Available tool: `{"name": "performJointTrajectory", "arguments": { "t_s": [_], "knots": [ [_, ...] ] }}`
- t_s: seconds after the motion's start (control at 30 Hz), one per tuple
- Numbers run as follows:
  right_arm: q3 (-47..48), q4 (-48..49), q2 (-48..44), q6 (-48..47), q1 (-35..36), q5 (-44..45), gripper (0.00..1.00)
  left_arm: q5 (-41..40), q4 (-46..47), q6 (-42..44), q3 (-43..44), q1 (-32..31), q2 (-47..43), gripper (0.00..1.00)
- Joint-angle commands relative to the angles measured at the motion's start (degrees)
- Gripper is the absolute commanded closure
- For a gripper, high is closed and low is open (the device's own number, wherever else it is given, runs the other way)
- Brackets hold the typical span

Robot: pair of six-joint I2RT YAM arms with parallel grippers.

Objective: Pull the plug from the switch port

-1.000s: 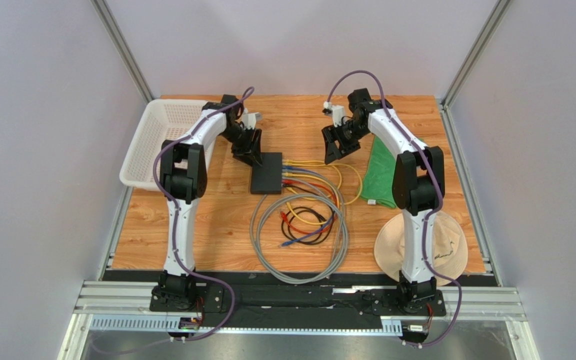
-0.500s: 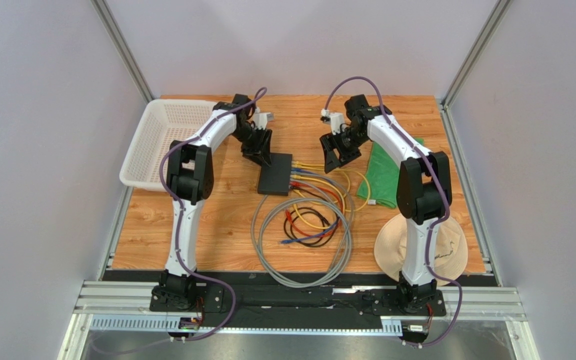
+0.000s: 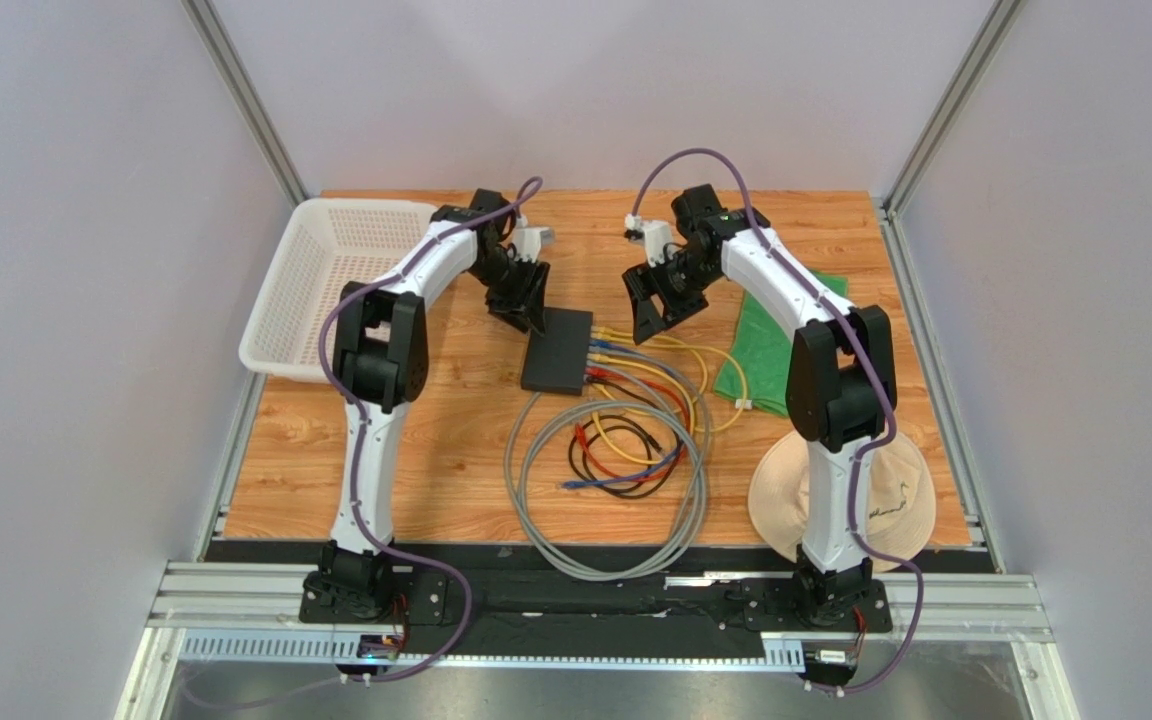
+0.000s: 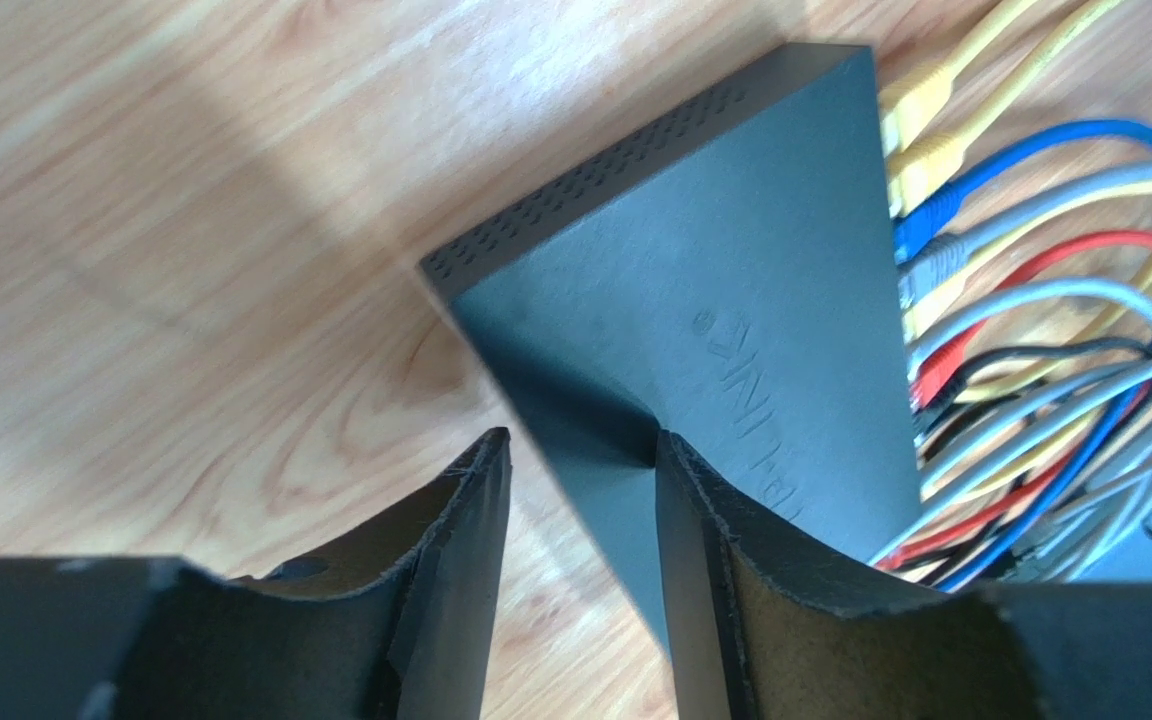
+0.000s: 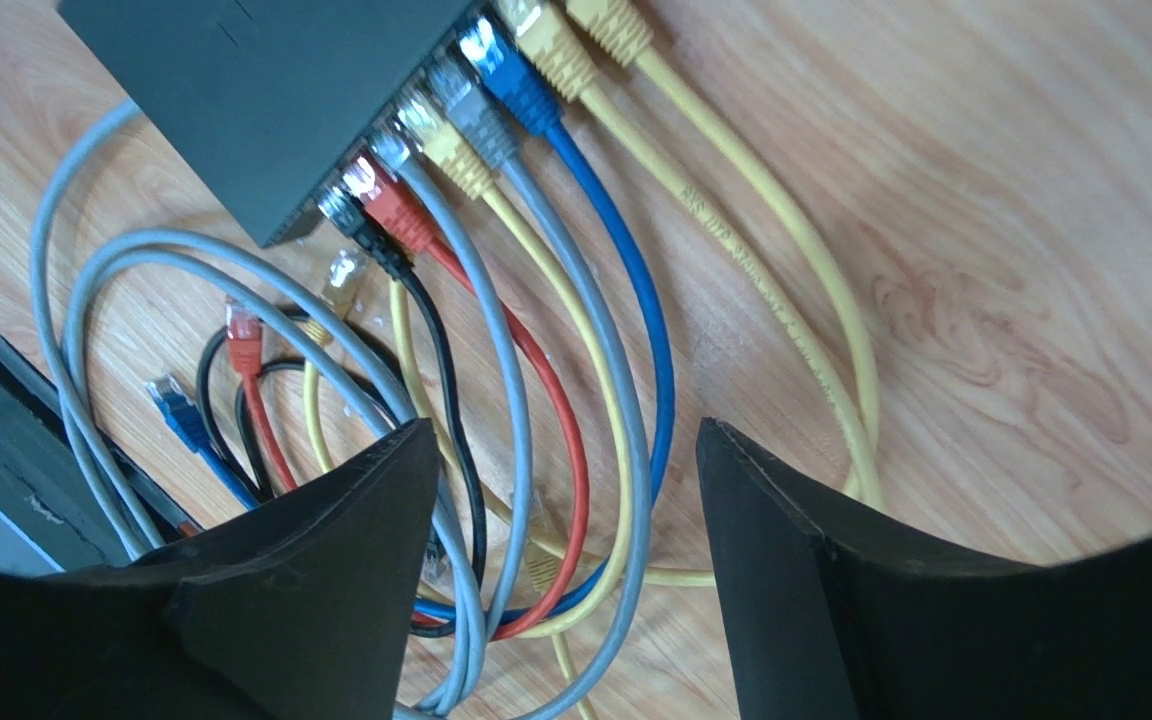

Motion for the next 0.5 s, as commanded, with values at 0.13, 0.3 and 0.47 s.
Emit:
{"name": "performJointTrajectory", "arguments": {
  "t_s": [0.13,0.3,0.47],
  "knots": [
    [12.8,5.5,4.0,2.8,-1.4,0.7,0.20,-7.1,4.4,7.0,-6.7,1.8,-18.6,0.40],
    [22.7,3.2,12.1,2.5,-1.7,-10.6,0.23,-3.5,-5.5,2.0,1.9,1.8,-15.5,0.40],
    [21.5,10.7,15.9,4.2,-1.7,-16.8,0.28,-2.1,-4.2,1.1,-2.5,1.8,-16.1,0.36]
  ]
}}
